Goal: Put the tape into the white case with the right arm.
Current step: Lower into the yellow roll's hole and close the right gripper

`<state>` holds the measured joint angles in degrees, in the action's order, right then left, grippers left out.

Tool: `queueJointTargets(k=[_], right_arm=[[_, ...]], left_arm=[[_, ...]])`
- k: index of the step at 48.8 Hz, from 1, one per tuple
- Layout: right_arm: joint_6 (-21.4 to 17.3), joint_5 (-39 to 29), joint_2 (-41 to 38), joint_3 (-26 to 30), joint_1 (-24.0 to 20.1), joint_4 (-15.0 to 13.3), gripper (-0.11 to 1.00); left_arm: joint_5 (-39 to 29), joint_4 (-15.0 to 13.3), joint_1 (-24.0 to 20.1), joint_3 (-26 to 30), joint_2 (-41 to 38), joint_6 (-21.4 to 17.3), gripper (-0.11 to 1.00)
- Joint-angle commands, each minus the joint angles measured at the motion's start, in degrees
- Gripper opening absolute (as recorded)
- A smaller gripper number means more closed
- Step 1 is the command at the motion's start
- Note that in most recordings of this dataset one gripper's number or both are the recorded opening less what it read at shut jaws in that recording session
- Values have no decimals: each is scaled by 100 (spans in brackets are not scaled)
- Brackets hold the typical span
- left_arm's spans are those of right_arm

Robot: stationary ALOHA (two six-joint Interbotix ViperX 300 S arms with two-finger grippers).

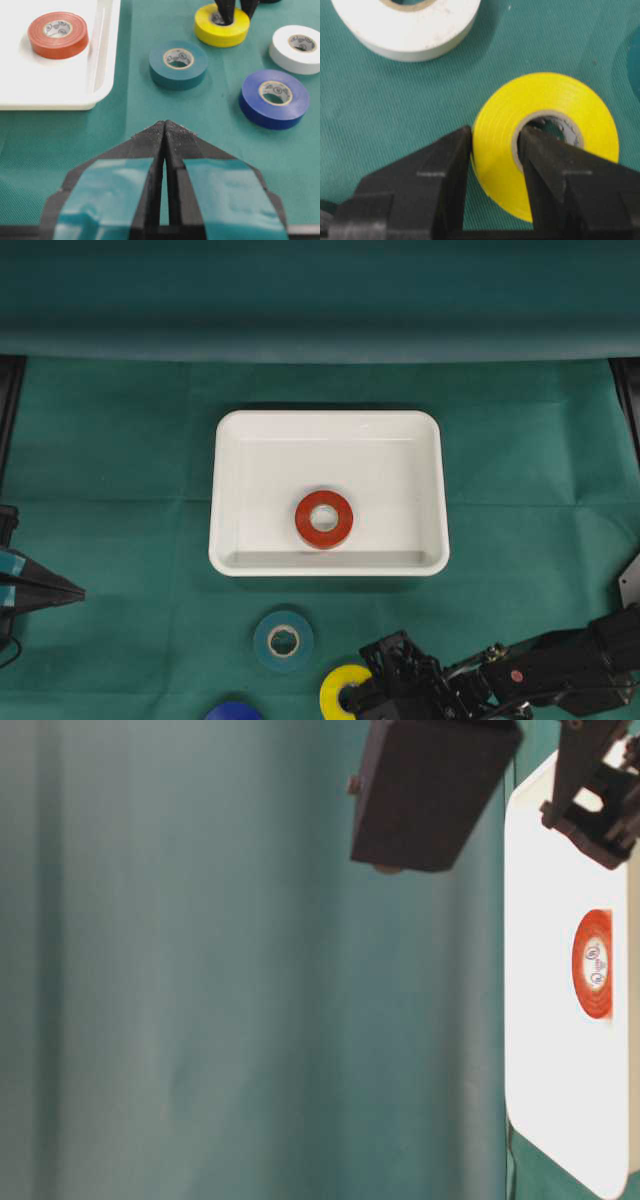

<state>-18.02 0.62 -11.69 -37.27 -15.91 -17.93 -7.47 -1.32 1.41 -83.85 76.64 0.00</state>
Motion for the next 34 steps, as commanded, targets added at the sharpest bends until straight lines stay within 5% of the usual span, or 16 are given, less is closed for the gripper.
queueJointTargets(k=[1, 34], right_arm=[[-9, 18, 88, 114, 0, 0, 1], [-18, -598, 967, 132, -70, 0, 1]], left_arm=[[62, 0, -18, 62, -53, 0, 0], [62, 0, -18, 62, -53, 9, 0]])
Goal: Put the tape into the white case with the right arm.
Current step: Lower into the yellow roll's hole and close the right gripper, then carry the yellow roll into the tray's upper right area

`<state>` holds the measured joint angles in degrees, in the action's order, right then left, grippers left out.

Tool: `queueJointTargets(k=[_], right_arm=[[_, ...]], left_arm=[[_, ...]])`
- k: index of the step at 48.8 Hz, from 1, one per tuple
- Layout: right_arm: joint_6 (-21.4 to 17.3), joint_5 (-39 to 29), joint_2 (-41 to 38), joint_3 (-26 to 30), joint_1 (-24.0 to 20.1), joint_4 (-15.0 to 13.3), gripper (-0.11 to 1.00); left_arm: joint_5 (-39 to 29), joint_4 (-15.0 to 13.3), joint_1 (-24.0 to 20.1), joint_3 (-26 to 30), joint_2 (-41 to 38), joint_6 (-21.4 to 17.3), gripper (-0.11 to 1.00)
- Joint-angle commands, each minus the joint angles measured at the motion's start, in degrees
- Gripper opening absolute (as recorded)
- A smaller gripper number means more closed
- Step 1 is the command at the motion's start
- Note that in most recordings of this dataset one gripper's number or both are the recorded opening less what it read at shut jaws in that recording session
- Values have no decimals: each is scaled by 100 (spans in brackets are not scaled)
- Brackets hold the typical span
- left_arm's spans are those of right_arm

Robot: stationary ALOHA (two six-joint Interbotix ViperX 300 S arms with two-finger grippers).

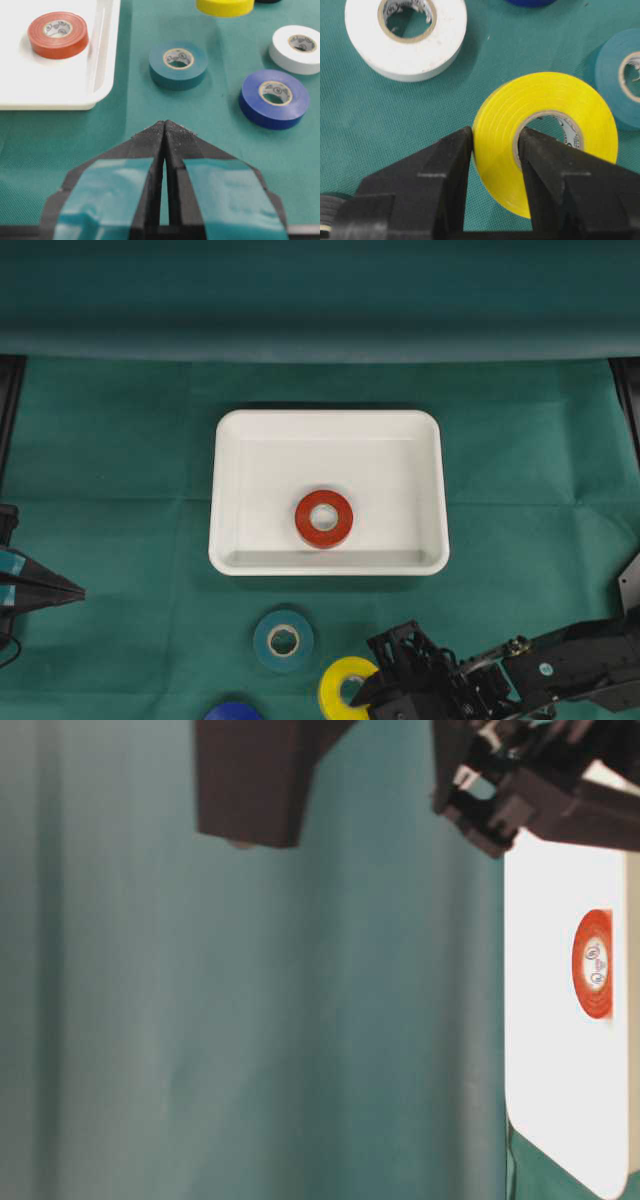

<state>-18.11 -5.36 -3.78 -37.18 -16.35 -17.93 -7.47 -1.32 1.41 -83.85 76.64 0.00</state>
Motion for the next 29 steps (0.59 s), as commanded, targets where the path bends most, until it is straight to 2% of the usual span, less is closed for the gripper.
queueJointTargets(k=[1, 8, 15, 23, 29], right_arm=[[-9, -9, 176, 123, -26, 0, 1], [-9, -193, 246, 97, 44, 0, 1], [-9, -694, 501, 79, 220, 0, 1], [9, -1160, 879, 9, 545, -9, 1], [35, -1187, 1063, -123, 914, -62, 1]], left_arm=[[62, 0, -18, 62, -44, 9, 0], [62, 0, -18, 62, -44, 9, 0], [62, 0, -18, 62, -53, 9, 0], [62, 0, -18, 62, -44, 9, 0], [62, 0, -18, 62, -53, 9, 0]])
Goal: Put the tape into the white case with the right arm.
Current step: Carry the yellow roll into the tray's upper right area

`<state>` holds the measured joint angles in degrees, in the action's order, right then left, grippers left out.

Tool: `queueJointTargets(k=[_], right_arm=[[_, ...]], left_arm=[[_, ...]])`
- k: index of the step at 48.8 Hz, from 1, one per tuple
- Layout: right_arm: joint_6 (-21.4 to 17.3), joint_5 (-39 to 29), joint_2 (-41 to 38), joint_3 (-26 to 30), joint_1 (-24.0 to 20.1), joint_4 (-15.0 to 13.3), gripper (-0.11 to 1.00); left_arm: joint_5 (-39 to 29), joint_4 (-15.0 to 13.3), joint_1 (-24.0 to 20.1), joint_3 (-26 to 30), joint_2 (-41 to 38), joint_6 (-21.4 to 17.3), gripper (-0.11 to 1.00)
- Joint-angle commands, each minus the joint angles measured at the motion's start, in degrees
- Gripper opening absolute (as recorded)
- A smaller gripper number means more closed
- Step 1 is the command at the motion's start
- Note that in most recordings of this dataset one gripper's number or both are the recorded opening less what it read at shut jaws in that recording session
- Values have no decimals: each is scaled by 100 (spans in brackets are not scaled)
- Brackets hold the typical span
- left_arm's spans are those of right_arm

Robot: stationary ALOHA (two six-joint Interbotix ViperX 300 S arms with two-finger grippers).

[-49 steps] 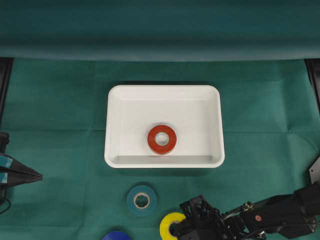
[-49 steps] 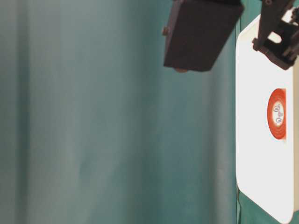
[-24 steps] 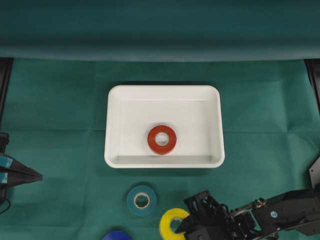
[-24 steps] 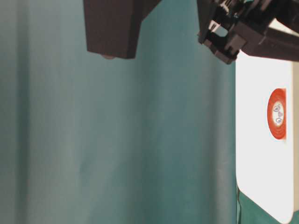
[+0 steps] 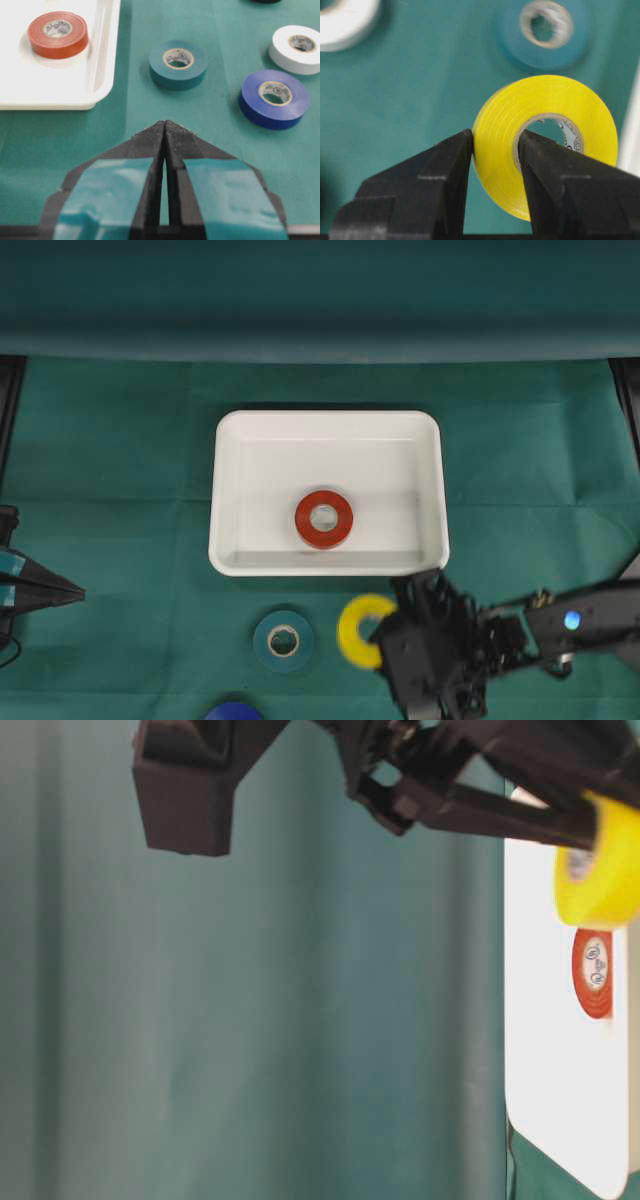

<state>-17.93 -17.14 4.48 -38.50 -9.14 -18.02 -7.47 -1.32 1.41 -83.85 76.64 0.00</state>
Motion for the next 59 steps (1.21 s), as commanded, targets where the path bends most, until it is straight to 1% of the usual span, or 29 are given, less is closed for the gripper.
queueJointTargets(k=[1, 11, 22, 27, 33, 43, 59], right_arm=[[18, -9, 255, -18, 272, -79, 1], [26, 88, 352, -264, 1063, -457, 1], [35, 580, 202, -316, 1837, -756, 1], [44, 773, 79, -316, 2171, -826, 1], [44, 940, -18, -316, 2461, -835, 1], [53, 1037, -79, -325, 2733, -844, 1], [44, 1020, -79, -352, 2760, -835, 1]], left_arm=[[62, 0, -18, 62, -53, 9, 0], [62, 0, -18, 62, -53, 9, 0], [62, 0, -18, 53, -53, 9, 0], [62, 0, -18, 53, -44, 9, 0], [62, 0, -18, 53, -53, 9, 0], [62, 0, -18, 53, -44, 9, 0], [62, 0, -18, 53, -44, 9, 0]])
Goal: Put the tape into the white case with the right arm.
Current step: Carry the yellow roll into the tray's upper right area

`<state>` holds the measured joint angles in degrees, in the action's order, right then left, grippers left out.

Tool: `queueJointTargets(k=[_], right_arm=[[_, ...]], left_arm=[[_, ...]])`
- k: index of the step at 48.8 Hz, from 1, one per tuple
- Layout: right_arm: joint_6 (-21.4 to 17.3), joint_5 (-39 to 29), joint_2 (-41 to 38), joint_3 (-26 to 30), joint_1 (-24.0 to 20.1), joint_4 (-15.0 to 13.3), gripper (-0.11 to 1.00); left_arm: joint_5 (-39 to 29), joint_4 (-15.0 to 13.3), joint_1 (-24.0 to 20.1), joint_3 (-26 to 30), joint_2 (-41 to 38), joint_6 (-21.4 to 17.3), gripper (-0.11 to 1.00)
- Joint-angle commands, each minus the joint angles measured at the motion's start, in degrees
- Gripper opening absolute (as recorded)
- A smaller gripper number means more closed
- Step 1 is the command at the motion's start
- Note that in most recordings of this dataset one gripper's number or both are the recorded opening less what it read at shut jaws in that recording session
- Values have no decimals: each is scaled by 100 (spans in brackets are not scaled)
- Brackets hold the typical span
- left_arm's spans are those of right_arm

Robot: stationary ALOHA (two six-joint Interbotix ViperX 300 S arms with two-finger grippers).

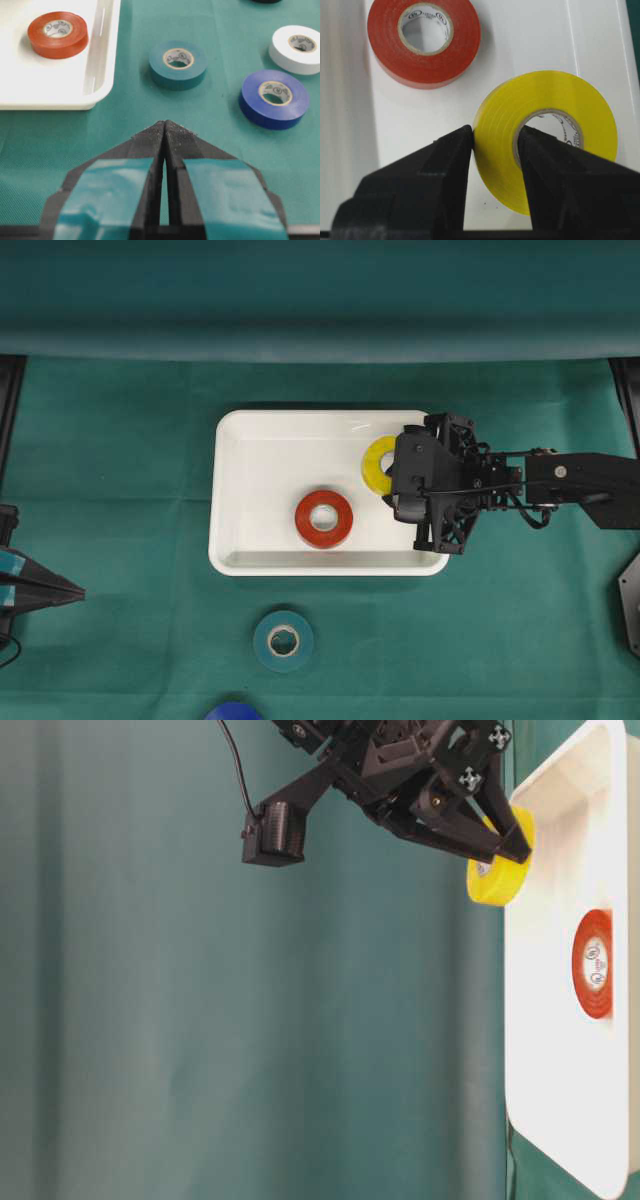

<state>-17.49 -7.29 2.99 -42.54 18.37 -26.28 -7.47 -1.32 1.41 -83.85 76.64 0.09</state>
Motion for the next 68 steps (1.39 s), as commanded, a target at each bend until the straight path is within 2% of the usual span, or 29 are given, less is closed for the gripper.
queueJointTargets(k=[1, 17, 19, 23, 31, 33, 53, 68], right_arm=[[0, 26, 70, 53, 18, -9, 1], [-9, 62, 62, 53, 176, -9, 2], [-9, 70, 62, 53, 220, -9, 5], [-9, 132, 26, 53, 308, -9, 21], [-9, 290, -105, 53, 343, -9, 70], [-9, 316, -114, 53, 343, -9, 77], [-9, 281, 53, -53, 343, -9, 75], [-18, 316, 1028, -984, 343, -9, 75]], left_arm=[[62, 0, -18, 62, -53, 0, 0], [62, 0, -18, 62, -44, 0, 0], [62, 0, -18, 62, -44, 0, 0], [62, 0, -18, 62, -44, 0, 0], [62, 0, -18, 53, -44, 0, 0], [62, 0, -18, 53, -44, 0, 0], [62, 0, -18, 53, -44, 0, 0], [62, 0, -18, 53, -44, 0, 0]])
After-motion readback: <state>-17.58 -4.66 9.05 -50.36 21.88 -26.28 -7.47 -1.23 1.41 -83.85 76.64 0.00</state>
